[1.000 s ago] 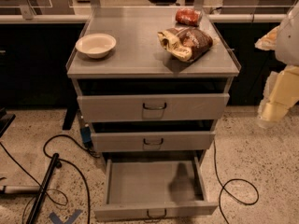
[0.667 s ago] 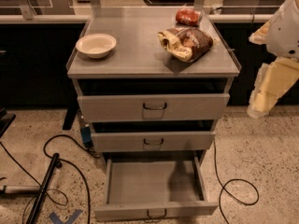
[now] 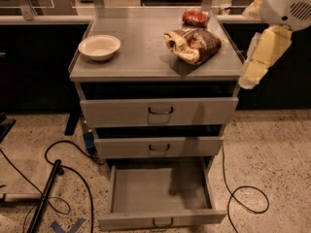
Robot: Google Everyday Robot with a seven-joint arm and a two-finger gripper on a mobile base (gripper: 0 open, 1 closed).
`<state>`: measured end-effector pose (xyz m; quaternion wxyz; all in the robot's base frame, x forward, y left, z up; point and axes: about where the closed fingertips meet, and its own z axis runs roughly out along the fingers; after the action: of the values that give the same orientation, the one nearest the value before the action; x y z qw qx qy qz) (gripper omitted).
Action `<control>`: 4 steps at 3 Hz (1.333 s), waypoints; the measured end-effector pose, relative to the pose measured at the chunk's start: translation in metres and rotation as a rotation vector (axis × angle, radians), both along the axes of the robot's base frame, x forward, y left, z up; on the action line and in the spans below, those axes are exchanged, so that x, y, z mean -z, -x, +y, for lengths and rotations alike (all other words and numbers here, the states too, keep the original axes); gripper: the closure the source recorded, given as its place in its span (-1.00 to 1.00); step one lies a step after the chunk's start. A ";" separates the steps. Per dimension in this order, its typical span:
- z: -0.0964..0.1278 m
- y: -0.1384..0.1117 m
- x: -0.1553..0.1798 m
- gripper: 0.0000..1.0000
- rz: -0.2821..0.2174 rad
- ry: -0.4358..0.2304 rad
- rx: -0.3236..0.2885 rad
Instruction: Place brown chip bag into bottom drawer
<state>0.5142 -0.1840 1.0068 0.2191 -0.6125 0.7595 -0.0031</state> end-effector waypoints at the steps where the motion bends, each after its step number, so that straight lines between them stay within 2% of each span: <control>1: 0.000 0.000 0.000 -1.00 -0.001 0.000 0.000; 2: 0.009 -0.038 -0.010 -1.00 -0.070 0.045 -0.004; 3: 0.021 -0.115 -0.021 -1.00 -0.156 0.139 0.009; 4: 0.046 -0.184 -0.029 -1.00 -0.233 0.200 -0.017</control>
Offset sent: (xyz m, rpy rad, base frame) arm 0.1113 0.0257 0.0305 -0.1378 -0.1931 0.0110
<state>0.6983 -0.1382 1.0359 0.2434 -0.6332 0.7196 -0.1479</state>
